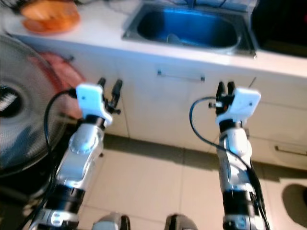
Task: Kitchen organization
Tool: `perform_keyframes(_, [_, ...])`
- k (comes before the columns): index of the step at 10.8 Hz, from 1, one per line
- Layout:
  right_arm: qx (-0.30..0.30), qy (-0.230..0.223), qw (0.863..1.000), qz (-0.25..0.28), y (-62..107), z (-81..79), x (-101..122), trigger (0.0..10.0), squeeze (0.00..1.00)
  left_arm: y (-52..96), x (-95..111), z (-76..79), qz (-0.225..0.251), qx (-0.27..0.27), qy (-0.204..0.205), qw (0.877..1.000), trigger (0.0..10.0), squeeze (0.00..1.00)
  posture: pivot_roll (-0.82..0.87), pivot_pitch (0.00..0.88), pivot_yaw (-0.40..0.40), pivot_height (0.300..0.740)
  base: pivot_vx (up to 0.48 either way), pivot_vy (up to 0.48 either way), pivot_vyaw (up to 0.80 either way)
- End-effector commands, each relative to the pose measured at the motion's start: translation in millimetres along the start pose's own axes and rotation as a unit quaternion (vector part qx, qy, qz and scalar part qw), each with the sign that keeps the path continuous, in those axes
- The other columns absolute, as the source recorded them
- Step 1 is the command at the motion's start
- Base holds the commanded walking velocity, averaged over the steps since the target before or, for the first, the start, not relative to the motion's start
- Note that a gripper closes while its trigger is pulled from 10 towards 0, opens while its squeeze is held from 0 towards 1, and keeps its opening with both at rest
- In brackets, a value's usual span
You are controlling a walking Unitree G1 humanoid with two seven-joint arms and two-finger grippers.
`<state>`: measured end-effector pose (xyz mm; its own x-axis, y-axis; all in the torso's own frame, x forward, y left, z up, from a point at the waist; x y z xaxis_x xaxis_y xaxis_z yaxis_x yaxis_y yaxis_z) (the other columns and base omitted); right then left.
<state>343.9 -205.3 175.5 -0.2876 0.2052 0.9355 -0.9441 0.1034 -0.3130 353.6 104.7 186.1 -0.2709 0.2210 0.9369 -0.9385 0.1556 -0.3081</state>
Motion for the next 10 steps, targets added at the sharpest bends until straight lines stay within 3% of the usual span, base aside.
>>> perform_keyframes(1, [0.002,0.002,1.0,0.001,-1.4,-0.2,1,10.0,0.0,2.3,-4,0.6,-0.011,-0.004,0.005,1.0,10.0,0.0,0.02,0.165,-0.012,0.74,0.0,0.0,0.0])
perform_keyframes(3, [0.002,0.004,1.0,-0.007,0.9,1.2,-4,10.0,0.0,12.1,-24,-7.8,-0.042,0.004,0.003,0.999,10.0,0.0,0.02,0.16,-0.012,0.74,0.148,0.0,0.0])
perform_keyframes(10, [0.0,0.011,0.998,-0.058,14.8,3.9,-35,10.0,0.0,26.0,-53,-29.5,-0.096,0.028,-0.006,0.995,10.0,0.0,0.02,0.147,-0.004,0.74,0.304,0.0,0.0])
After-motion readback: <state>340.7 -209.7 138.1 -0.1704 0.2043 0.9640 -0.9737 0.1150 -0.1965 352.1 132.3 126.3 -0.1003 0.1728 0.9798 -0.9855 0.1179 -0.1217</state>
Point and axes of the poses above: a point about 5 cm out from each wrist's last joint towards the gripper, its own y axis pointing back from the gripper into the wrist, its own x axis along the axis of the wrist's last joint, z = x × y, the point moved 3 cm from there along -y, pointing out of the wrist towards the gripper, and after that the axes turned 14 degrees about y, right-handed, at the moved point
